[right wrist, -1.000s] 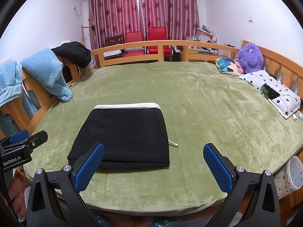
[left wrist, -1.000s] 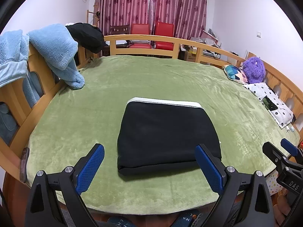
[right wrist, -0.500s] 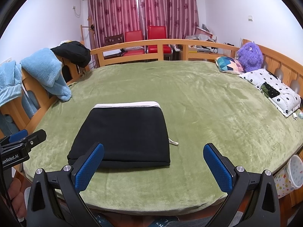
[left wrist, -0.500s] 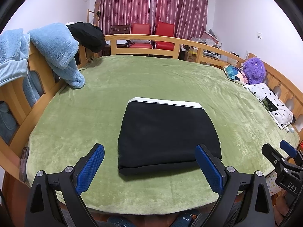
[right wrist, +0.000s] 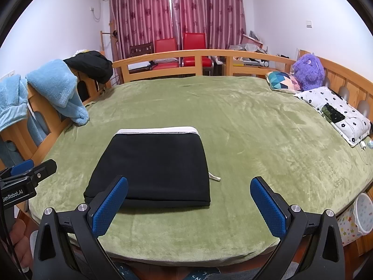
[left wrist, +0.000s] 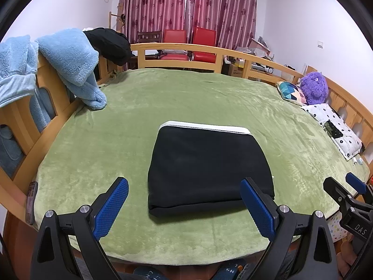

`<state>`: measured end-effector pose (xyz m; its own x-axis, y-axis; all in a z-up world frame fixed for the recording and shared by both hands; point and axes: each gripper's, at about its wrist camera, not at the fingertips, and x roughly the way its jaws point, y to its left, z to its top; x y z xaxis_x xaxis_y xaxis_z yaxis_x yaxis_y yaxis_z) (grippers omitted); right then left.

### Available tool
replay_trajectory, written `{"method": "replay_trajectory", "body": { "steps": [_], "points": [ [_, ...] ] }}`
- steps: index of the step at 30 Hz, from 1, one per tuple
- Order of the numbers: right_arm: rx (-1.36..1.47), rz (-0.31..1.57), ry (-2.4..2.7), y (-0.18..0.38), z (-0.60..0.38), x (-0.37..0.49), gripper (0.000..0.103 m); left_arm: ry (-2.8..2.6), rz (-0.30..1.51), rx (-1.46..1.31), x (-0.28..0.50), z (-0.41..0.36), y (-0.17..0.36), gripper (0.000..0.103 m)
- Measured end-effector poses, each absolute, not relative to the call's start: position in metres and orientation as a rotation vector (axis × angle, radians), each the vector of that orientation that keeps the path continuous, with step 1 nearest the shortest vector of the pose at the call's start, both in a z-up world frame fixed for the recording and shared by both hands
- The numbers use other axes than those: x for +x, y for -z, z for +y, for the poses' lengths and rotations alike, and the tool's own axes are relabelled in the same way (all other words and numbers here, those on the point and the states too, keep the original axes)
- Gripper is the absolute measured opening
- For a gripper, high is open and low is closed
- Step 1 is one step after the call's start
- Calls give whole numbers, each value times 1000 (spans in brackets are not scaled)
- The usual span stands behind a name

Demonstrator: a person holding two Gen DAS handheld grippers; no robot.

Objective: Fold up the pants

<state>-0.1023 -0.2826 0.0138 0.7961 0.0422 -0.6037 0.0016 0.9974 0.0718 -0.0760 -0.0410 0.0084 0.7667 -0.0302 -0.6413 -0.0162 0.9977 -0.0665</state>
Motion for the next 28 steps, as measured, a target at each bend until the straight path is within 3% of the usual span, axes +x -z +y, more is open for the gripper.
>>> {"method": "replay_trajectory", "body": {
  "steps": [28],
  "points": [
    [66, 665, -45, -9, -280, -88, 103, -26, 697, -51, -71, -33, -7, 97]
  ]
}}
